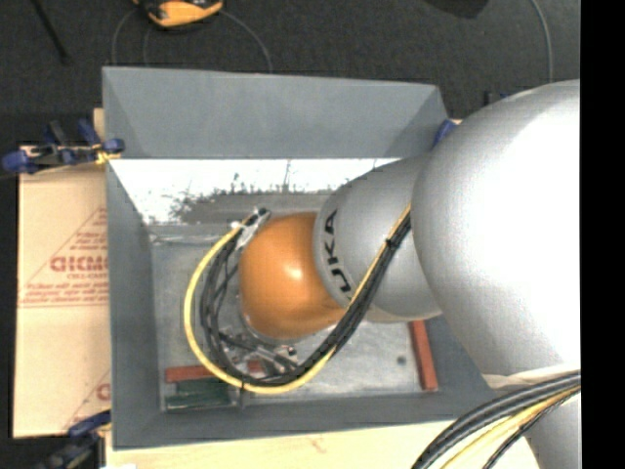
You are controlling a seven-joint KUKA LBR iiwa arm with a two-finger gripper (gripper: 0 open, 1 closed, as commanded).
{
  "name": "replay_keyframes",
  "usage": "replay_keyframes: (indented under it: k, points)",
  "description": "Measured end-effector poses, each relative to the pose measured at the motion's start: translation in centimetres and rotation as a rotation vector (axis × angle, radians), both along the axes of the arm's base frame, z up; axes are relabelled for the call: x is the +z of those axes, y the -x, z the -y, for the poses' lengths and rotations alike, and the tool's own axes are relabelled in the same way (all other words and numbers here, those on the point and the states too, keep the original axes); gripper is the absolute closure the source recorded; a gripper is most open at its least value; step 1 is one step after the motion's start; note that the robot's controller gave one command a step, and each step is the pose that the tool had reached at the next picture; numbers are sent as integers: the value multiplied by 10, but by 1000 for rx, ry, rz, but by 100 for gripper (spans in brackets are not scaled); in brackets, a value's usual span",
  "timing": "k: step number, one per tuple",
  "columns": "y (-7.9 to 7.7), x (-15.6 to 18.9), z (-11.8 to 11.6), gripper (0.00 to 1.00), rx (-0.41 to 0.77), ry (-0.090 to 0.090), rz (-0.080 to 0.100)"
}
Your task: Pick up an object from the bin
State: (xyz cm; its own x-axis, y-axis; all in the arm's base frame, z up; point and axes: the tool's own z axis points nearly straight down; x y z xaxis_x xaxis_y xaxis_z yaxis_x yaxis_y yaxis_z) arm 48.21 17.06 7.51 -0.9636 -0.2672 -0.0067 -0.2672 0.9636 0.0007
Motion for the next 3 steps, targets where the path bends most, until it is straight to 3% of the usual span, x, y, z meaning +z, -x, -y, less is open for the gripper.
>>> replay_keyframes:
  k: [1, 2, 3]
  points:
    - [0, 0, 0, 100, -1, 0, 0]
    - [-8, 53, 9, 100, 20, 4, -9]
    - [-25, 88, -25, 100, -6, 0, -2]
